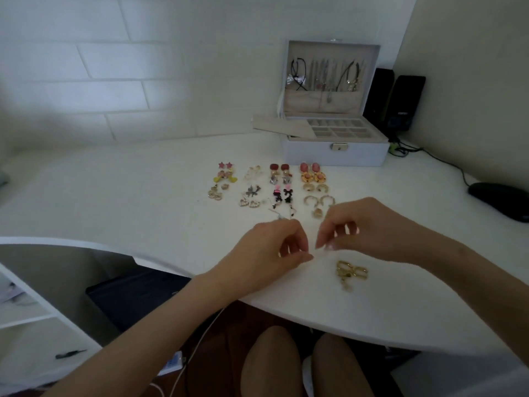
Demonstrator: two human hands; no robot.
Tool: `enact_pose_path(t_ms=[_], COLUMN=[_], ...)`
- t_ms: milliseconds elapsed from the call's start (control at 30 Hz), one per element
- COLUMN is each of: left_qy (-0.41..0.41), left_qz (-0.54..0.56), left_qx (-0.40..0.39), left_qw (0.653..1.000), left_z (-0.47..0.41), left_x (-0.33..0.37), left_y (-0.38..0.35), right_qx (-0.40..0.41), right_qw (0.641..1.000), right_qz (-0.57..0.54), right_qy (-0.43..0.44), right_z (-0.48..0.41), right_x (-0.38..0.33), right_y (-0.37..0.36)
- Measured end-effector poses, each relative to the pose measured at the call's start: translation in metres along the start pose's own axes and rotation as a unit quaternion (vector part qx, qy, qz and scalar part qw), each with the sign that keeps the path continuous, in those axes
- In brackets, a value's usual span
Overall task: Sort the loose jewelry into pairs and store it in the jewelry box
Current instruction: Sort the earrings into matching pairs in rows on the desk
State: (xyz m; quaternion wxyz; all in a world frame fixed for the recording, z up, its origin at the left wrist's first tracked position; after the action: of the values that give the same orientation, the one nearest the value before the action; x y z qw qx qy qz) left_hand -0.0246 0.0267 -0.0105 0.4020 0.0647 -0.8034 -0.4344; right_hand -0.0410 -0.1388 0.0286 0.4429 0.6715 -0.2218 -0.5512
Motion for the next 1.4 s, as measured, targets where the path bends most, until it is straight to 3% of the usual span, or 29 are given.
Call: enact_pose_path(t_ms=[200,633,1067,1400], left_qy=[-0.031,-0.030,0.063,0.082], left_qz=[-0.014,-0.021,0.099,0.203], left_qx=[-0.057,-0.058,-0.008,0.005], left_qw=[0.998,0.998,0.993,0.976], left_z=[-0.011,-0.012,-0.004,-0.003], left_x=[0.019,0.020,0.004,-0.002], left_y=[-0.029,-0.035,-0.013,-0.013], right_qx=[-0.042,0.025,0.072,0.028], right_qw=[0.999,0.997,0.995,0.995], right_qz=[-0.020,-0.052,-0.065,-0.081], right_qy=[-0.021,-0.046,-0.038,-0.048], right_z=[0.038,0.050,0.051,0.047], right_x=[0.011,0.024,0.028,0.036], right_y=[-0.002,-0.023,-0.027,-0.021])
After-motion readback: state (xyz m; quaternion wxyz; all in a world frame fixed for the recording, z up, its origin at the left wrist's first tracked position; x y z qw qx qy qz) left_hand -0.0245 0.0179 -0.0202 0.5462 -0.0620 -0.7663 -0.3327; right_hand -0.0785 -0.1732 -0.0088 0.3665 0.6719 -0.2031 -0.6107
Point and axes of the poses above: each hand's wrist, its own z-axis away from the middle knuckle, its own y-axis out of the back of the hand, x = y × z, the point moved 3 cm from there along -z, towards the middle knuckle, and after that the axes turned 3 degrees about -y, right-handed, at the moved point
